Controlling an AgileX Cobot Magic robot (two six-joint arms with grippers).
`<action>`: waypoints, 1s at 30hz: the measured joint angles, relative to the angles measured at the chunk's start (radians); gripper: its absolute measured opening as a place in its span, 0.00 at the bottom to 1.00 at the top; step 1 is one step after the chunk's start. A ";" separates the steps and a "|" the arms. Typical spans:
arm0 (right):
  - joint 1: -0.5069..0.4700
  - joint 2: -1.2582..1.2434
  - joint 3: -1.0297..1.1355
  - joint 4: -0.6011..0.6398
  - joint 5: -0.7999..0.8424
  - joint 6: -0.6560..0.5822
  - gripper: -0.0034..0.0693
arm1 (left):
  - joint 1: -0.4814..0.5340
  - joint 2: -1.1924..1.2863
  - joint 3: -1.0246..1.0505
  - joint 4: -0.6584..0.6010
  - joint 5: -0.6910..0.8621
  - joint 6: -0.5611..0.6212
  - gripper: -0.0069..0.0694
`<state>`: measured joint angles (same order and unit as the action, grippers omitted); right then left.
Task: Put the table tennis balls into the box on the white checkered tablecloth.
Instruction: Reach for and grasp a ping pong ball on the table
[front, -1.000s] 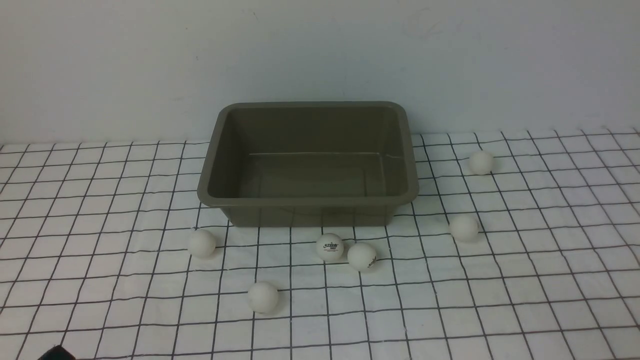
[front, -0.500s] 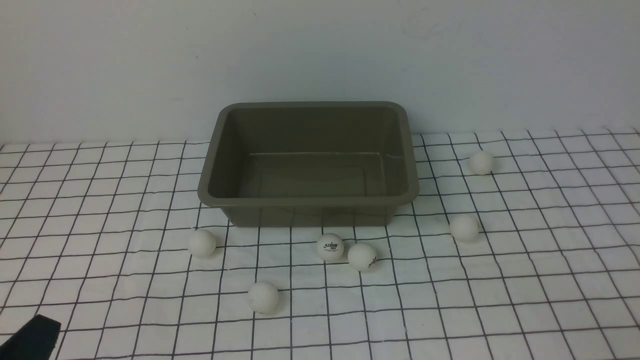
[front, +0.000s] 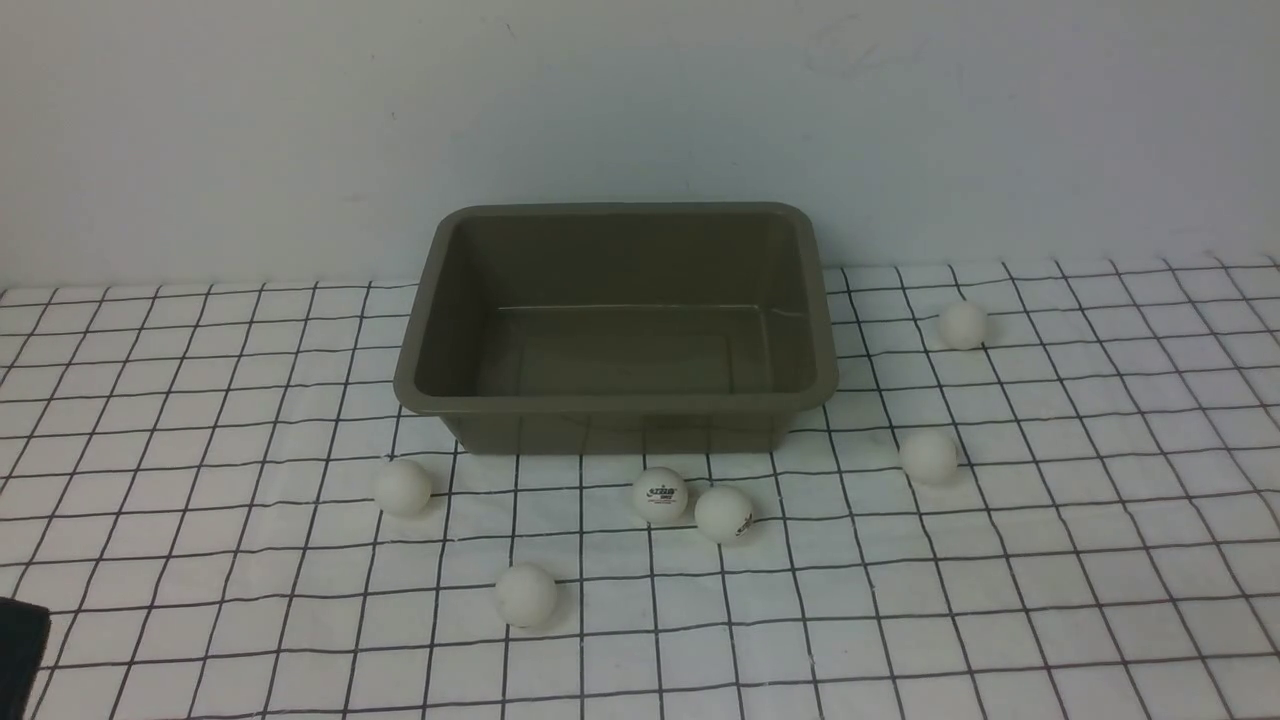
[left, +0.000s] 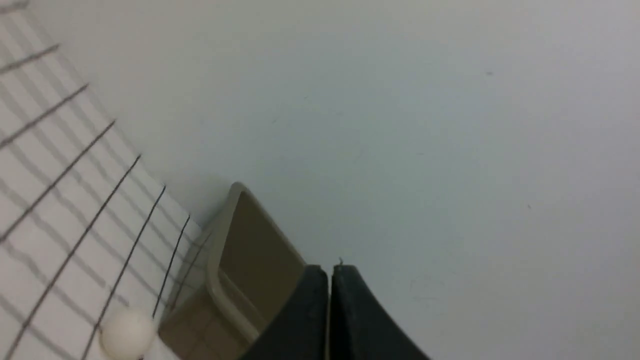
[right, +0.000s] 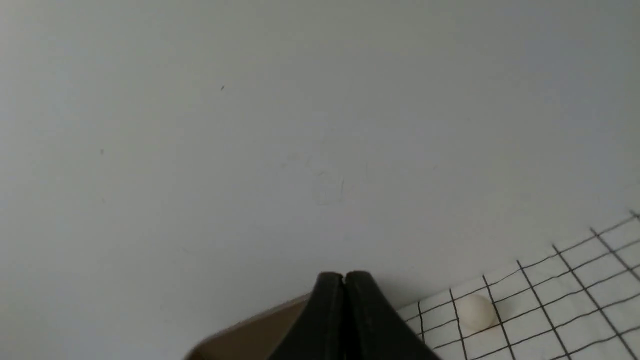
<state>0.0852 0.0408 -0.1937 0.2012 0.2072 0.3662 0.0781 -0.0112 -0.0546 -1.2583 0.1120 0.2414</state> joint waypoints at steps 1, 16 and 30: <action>0.030 0.063 -0.070 -0.024 0.039 -0.074 0.03 | 0.000 0.001 -0.035 0.001 0.016 0.102 0.09; 0.187 0.873 -0.623 -0.076 0.372 -0.630 0.03 | 0.000 0.542 -0.458 0.157 0.408 0.803 0.09; 0.187 1.335 -0.970 -0.293 0.468 -0.553 0.03 | 0.000 1.028 -0.701 0.756 0.531 0.436 0.09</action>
<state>0.2717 1.3758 -1.1640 -0.0921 0.6748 -0.1867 0.0781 1.0166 -0.7560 -0.5019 0.6432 0.6773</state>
